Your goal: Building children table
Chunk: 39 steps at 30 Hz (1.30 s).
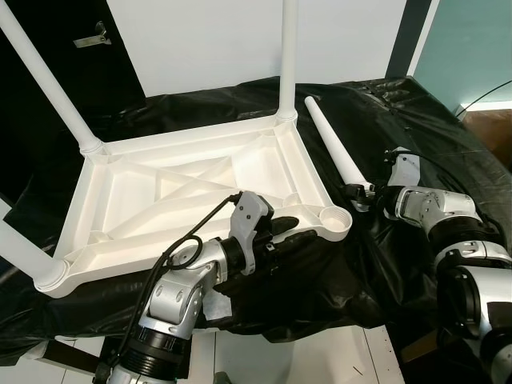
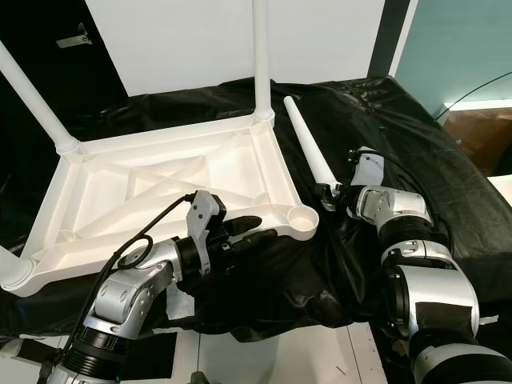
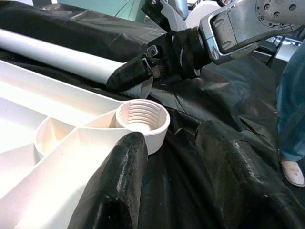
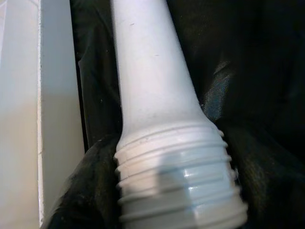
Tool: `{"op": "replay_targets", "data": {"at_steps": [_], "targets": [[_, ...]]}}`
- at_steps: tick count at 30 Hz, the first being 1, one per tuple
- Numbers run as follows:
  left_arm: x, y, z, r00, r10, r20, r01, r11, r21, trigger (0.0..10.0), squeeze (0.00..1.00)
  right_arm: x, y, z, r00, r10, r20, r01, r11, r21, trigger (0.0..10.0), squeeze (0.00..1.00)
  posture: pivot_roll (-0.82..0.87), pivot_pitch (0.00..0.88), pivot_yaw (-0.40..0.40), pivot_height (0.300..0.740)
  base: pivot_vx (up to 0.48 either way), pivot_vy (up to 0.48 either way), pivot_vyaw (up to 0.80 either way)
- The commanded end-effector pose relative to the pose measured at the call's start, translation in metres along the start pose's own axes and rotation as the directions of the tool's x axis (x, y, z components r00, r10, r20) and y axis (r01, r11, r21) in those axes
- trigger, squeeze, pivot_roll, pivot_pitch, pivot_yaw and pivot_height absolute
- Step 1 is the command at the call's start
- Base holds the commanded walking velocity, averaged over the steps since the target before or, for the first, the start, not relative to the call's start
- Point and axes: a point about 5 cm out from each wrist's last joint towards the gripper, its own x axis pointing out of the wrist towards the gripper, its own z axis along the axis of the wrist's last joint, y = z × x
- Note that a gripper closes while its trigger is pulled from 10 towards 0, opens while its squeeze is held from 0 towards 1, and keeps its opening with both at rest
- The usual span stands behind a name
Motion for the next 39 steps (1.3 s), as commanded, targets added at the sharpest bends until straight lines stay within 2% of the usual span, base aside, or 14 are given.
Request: {"op": "replay_targets", "data": {"at_steps": [1,11,12,13,15,17,19,21,22,23,28,29,30,39], "targets": [[-0.001,0.002,-0.003,0.999,0.042,-0.017,-0.042,0.999,-0.005,10.0,0.0,0.004,0.001,-0.015,0.998,-0.015,-0.061,0.015,1.0,0.004,0.0,0.0,-0.06,0.029,0.046,0.74,0.0,0.0,0.0],[0.002,0.003,-0.005,0.999,0.039,-0.018,-0.039,0.999,-0.01,10.0,0.0,0.001,0.008,-0.011,0.995,-0.088,0.051,0.094,0.987,-0.129,0.0,0.0,-0.09,0.026,0.054,0.74,0.0,0.0,0.0],[0.003,0.003,-0.005,0.999,0.034,-0.006,-0.034,0.999,-0.022,10.0,0.0,-0.002,0.012,-0.009,0.982,-0.134,0.134,0.154,0.975,-0.159,0.0,0.0,-0.1,0.026,0.058,0.74,0.0,0.0,0.0],[0.003,0.003,-0.005,0.999,0.034,-0.006,-0.034,0.999,-0.022,10.0,0.0,-0.002,0.012,-0.009,0.982,-0.134,0.134,0.154,0.975,-0.159,0.0,0.0,-0.1,0.026,0.058,0.74,0.0,0.0,0.0],[0.006,0.009,0.0,0.998,0.041,0.057,-0.037,0.997,-0.073,10.0,0.0,-0.013,0.018,-0.009,0.91,-0.254,0.329,0.344,0.905,-0.252,0.0,0.0,-0.12,0.029,0.064,0.74,0.0,0.0,0.0],[0.006,0.009,0.0,0.998,0.041,0.057,-0.037,0.997,-0.073,10.0,0.0,-0.013,0.018,-0.009,0.91,-0.254,0.329,0.344,0.905,-0.252,0.0,0.0,-0.12,0.029,0.064,0.74,0.0,0.0,0.0],[0.006,0.019,0.009,0.986,0.063,0.152,-0.039,0.986,-0.16,10.0,0.0,-0.022,0.028,-0.029,0.828,-0.336,0.449,0.487,0.828,-0.278,0.0,0.0,-0.13,0.031,0.069,0.74,0.0,0.0,0.0],[0.007,0.021,0.012,0.982,0.068,0.175,-0.035,0.983,-0.182,10.0,0.0,-0.024,0.03,-0.035,0.813,-0.348,0.468,0.511,0.811,-0.284,0.0,0.0,-0.13,0.031,0.069,0.74,0.0,0.0,0.0],[0.006,0.022,0.016,0.974,0.065,0.218,-0.017,0.977,-0.214,10.0,0.11,-0.026,0.033,-0.043,0.795,-0.361,0.487,0.539,0.789,-0.295,0.0,0.0,-0.13,0.031,0.071,0.74,0.0,0.0,0.0],[0.006,0.023,0.021,0.962,0.064,0.264,0.004,0.968,-0.249,10.0,1.0,-0.029,0.035,-0.048,0.774,-0.368,0.516,0.569,0.761,-0.311,0.0,0.0,-0.15,0.031,0.075,0.74,0.0,0.0,0.0],[0.006,0.024,0.029,0.94,0.047,0.338,0.058,0.954,-0.295,10.0,1.0,-0.036,0.042,-0.051,0.717,-0.348,0.605,0.63,0.694,-0.348,0.0,0.0,-0.15,0.03,0.077,0.74,0.0,0.0,0.0],[0.007,0.024,0.031,0.937,0.046,0.347,0.067,0.949,-0.307,10.0,0.92,-0.038,0.048,-0.048,0.705,-0.302,0.641,0.634,0.673,-0.381,0.0,0.0,-0.15,0.028,0.078,0.74,0.0,0.0,0.0],[0.01,0.025,0.031,0.937,0.046,0.347,0.077,0.94,-0.332,10.0,0.0,-0.043,0.058,-0.042,0.682,-0.214,0.699,0.64,0.637,-0.429,0.0,0.0,-0.15,0.027,0.078,0.74,0.0,0.0,0.0],[0.015,0.026,0.028,0.944,0.054,0.325,0.078,0.921,-0.381,10.0,0.0,-0.058,0.074,-0.035,0.619,-0.05,0.784,0.658,0.578,-0.483,0.0,0.0,-0.15,0.027,0.076,0.74,0.0,0.0,0.0]]}}
